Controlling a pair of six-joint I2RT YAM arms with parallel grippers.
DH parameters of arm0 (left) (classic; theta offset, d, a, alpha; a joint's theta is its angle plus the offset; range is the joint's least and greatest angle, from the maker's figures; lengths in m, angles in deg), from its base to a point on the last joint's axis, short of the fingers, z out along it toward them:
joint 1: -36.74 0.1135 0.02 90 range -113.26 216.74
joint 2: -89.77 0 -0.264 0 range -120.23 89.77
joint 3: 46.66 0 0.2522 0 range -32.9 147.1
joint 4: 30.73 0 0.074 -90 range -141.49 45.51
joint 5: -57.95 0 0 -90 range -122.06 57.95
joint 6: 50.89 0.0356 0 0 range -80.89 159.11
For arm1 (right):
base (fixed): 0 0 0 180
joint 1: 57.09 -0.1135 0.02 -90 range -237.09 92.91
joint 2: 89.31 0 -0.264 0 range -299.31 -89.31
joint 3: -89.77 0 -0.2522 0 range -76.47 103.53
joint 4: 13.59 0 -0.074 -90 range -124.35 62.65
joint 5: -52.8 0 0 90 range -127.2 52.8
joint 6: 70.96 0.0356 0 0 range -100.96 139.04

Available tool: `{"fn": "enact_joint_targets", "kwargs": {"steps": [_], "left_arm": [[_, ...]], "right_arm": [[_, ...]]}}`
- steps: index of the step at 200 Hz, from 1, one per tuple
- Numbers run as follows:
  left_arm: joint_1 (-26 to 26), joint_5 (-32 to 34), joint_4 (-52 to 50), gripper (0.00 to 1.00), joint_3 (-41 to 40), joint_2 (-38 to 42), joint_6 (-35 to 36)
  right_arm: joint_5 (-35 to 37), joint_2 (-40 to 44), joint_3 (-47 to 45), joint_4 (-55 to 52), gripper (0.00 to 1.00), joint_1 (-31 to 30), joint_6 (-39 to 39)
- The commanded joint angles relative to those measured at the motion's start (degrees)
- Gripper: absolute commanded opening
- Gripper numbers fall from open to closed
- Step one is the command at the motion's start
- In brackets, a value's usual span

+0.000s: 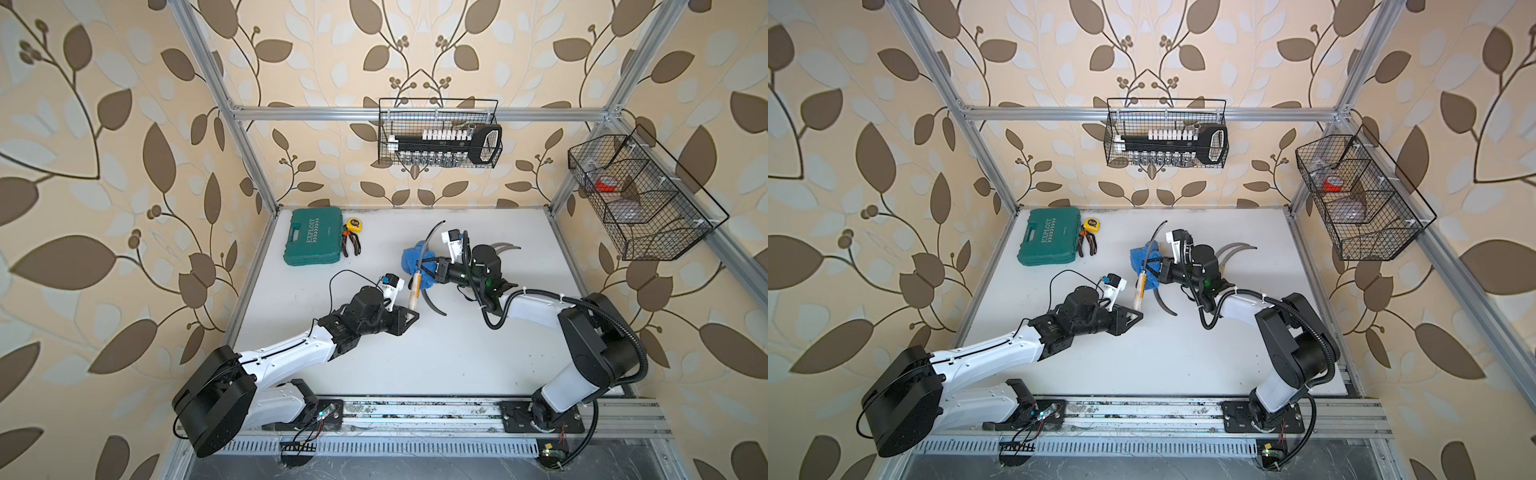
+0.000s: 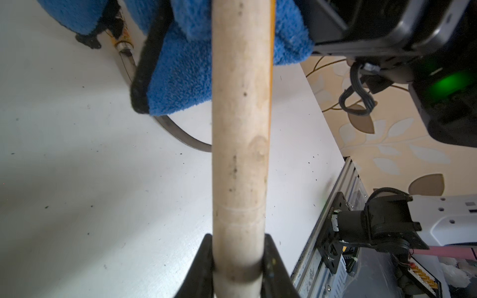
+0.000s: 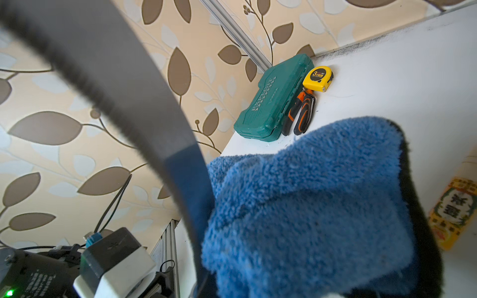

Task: Wipe small sickles with rags
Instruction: Wipe the small sickle.

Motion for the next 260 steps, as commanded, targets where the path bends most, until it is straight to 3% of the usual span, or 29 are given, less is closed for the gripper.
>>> {"fn": "enact_joint_targets", "kwargs": {"steps": [1, 97, 202, 260], "left_arm": [[-0.12, -0.70, 0.63, 0.00, 1.55, -0.94, 0.24], [-0.12, -1.84, 1.44, 0.00, 1.46, -1.98, 0.37], [-0.12, -1.78, 1.44, 0.00, 1.03, -0.68, 0.59], [-0.12, -1.89, 1.78, 0.00, 1.29, -1.77, 0.42]], "right_arm": [[-1.23, 3.20, 4.40, -0.84, 0.00, 0.38, 0.18], [1.97, 6.66, 16.58, -14.19, 0.00, 2.85, -2.81], [1.61, 0.28, 2.19, -2.74, 0.00, -1.15, -1.62], [2.61, 1.15, 5.35, -5.31, 0.00, -1.85, -1.99]]}}
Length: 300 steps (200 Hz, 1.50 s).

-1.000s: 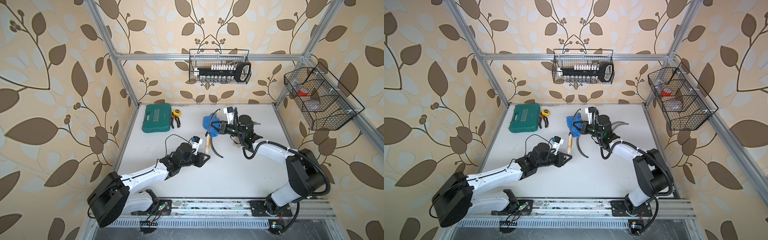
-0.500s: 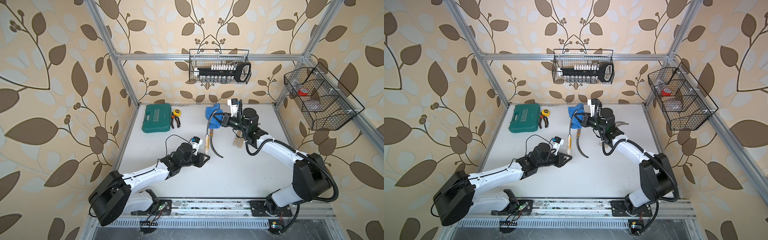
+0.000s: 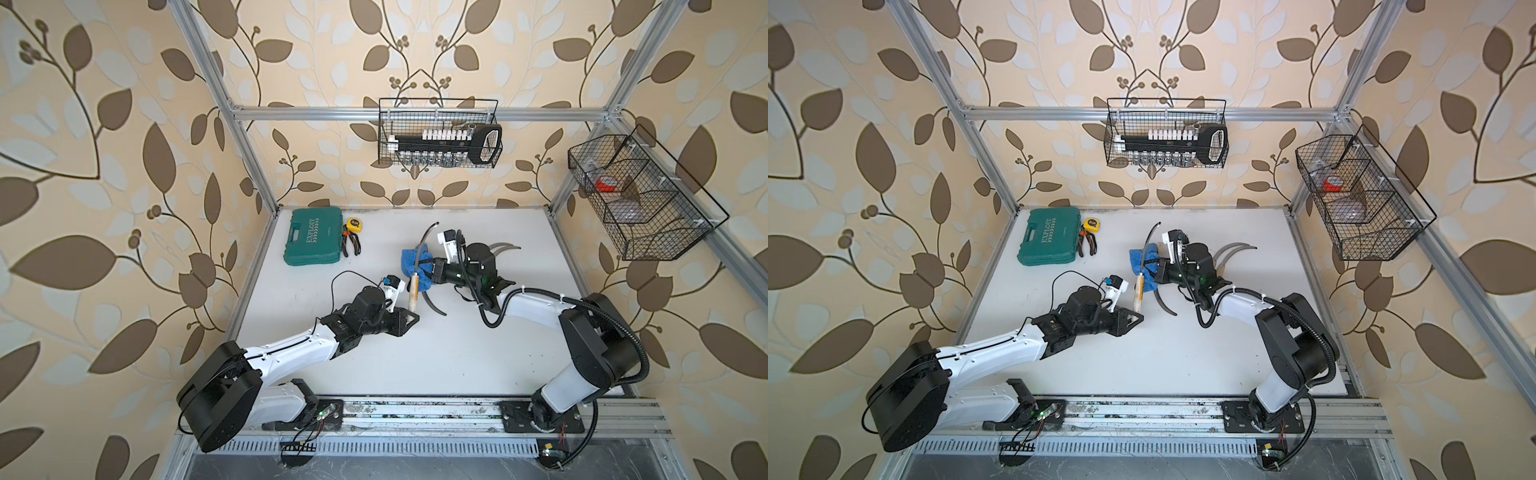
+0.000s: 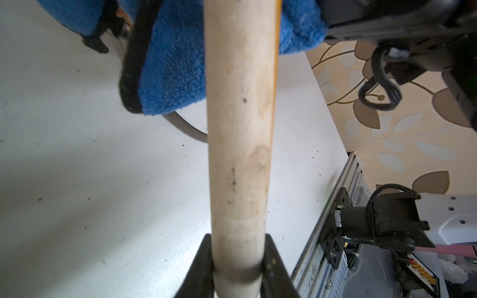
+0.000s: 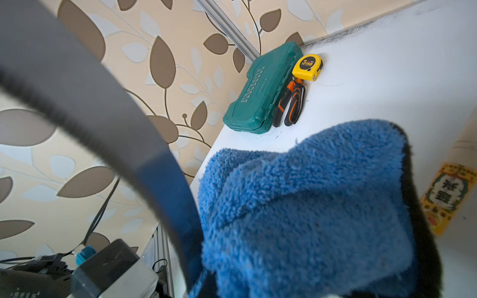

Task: Wipe small sickles with rags
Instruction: Wipe the small sickle.

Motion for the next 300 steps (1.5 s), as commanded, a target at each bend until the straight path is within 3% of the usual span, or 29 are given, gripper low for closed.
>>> {"fn": "enact_joint_targets", "kwargs": {"steps": [1, 92, 199, 233, 300], "left_arm": [[-0.12, -0.95, 2.31, 0.00, 1.10, -0.03, 0.64], [-0.12, -1.08, 2.29, 0.00, 0.98, -0.01, 0.92], [-0.12, -0.79, 1.27, 0.00, 0.82, 1.53, 1.12], [-0.12, -0.65, 1.18, 0.00, 0.77, 1.66, 1.05], [-0.13, -0.43, 0.56, 0.00, 0.78, 2.06, 1.49]], "right_arm": [[-0.52, 1.67, 3.26, 0.95, 0.00, -0.02, -0.22], [1.47, 9.84, 13.76, -10.36, 0.00, 3.80, -2.39], [1.64, 0.98, 2.01, -0.06, 0.00, -0.75, -1.52], [1.61, 0.29, 4.59, -1.27, 0.00, -0.78, -1.17], [2.33, 8.08, 14.69, -10.79, 0.00, 3.10, -1.45]]}}
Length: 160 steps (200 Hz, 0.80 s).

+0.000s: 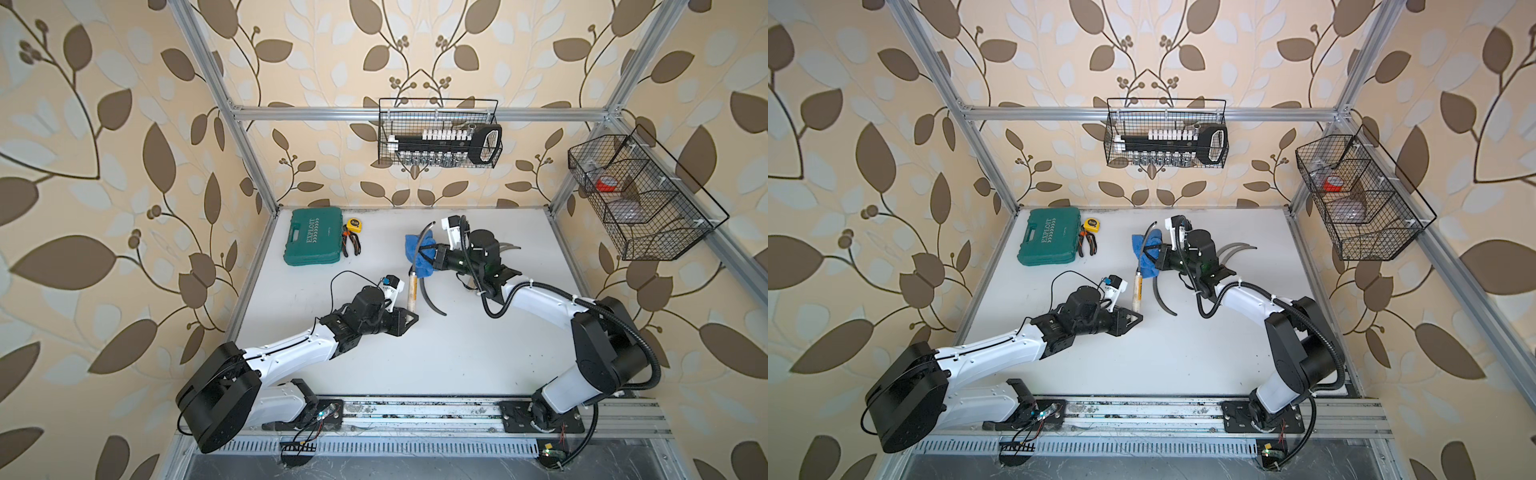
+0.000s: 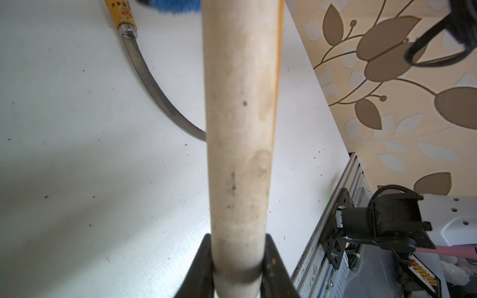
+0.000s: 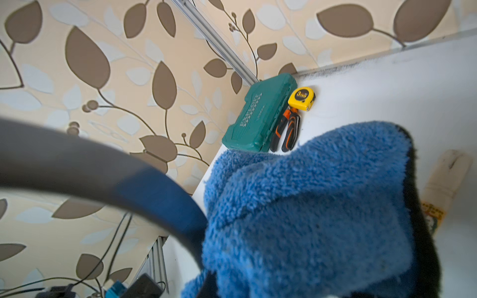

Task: Wipe small sickles with rags
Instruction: Wipe the small sickle.

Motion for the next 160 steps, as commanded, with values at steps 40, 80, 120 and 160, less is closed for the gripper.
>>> {"fn": "enact_joint_targets", "kwargs": {"steps": [40, 80, 120, 160], "left_arm": [[-0.15, -0.62, 1.36, 0.00, 0.59, 1.86, 1.43], [-0.15, -0.51, 1.45, 0.00, 0.22, 2.13, 1.36], [-0.15, -0.43, 1.80, 0.00, -0.13, 2.56, 1.08], [-0.15, -0.25, 1.54, 0.00, -0.48, 3.33, 0.91]], "right_arm": [[0.78, 6.61, 2.49, -1.09, 0.00, 0.39, -1.85], [2.43, 4.47, -6.33, 5.31, 0.00, -2.14, -1.85], [3.94, 0.46, -7.89, 6.42, 0.00, -5.38, -2.99], [5.39, 0.23, -4.40, 4.68, 0.00, -5.30, -4.90]]}}
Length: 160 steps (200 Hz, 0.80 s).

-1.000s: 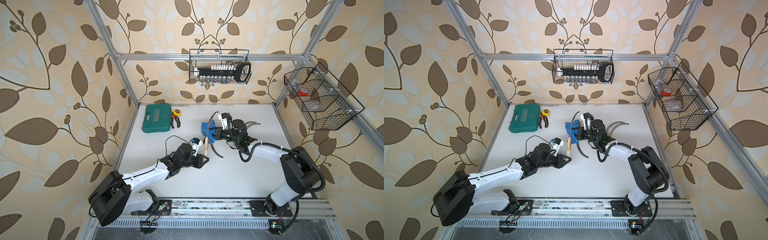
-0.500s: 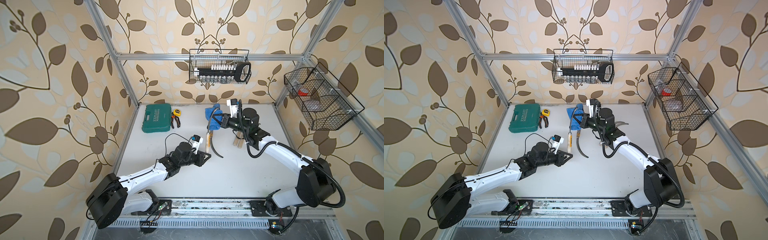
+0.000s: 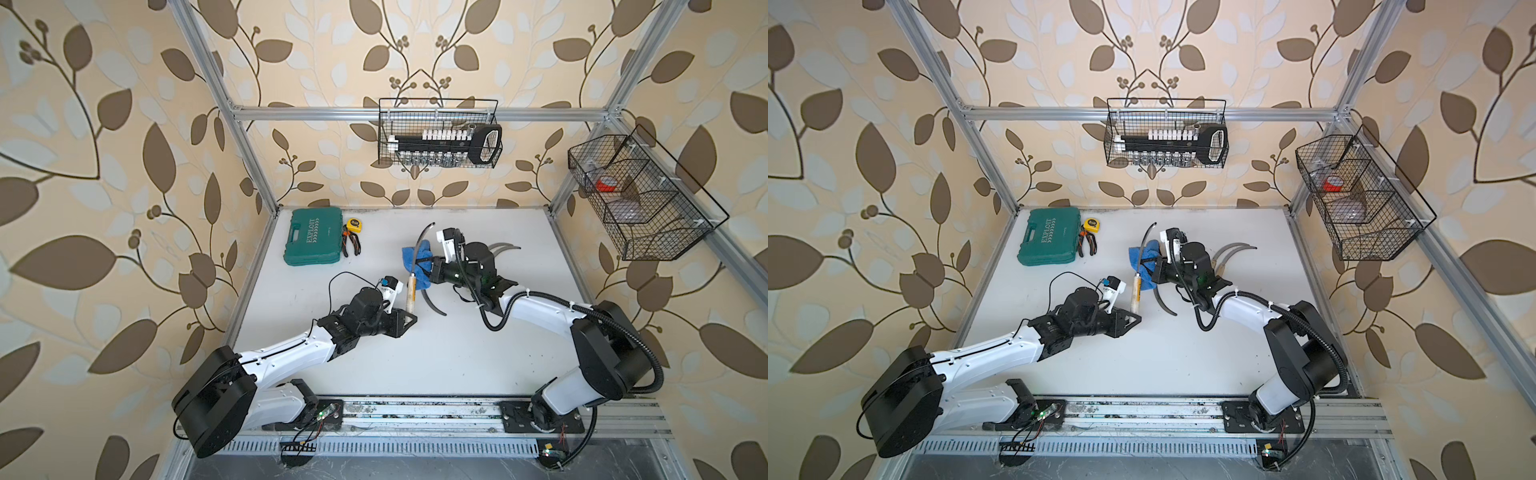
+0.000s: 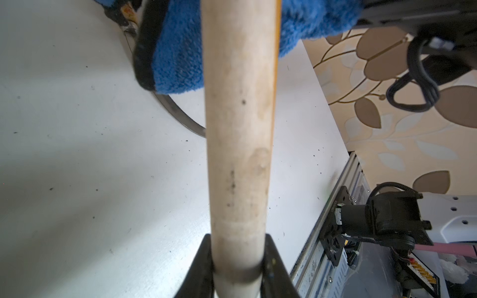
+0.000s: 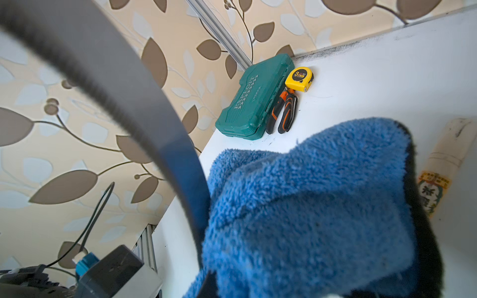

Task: Wipe small sickles with rags
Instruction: Wipe the small sickle.

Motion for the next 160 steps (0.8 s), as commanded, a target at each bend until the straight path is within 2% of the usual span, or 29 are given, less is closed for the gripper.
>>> {"fn": "enact_joint_targets", "kwargs": {"steps": [1, 53, 92, 138, 160], "left_arm": [[-0.15, -0.27, 2.74, 0.00, 0.20, 1.97, 1.12], [-0.15, -0.05, 1.96, 0.00, -0.34, 3.25, 1.63], [-0.15, 0.17, 1.97, 0.00, -0.40, 2.91, 1.78], [-0.15, -0.07, 2.50, 0.00, -0.09, 1.58, 1.66], [-0.15, 2.25, 0.97, 0.00, -0.24, 2.13, 1.74]], "right_arm": [[1.09, 0.07, 3.32, 1.17, 0.00, -0.53, -2.55], [1.40, 2.76, 11.90, -1.38, 0.00, 3.30, -5.01], [3.52, 8.06, 14.22, -4.13, 0.00, 4.55, -6.85], [5.46, 15.33, 10.74, -5.79, 0.00, 5.05, -8.61], [10.30, 20.09, 6.00, -6.04, 0.00, 5.17, -9.18]]}}
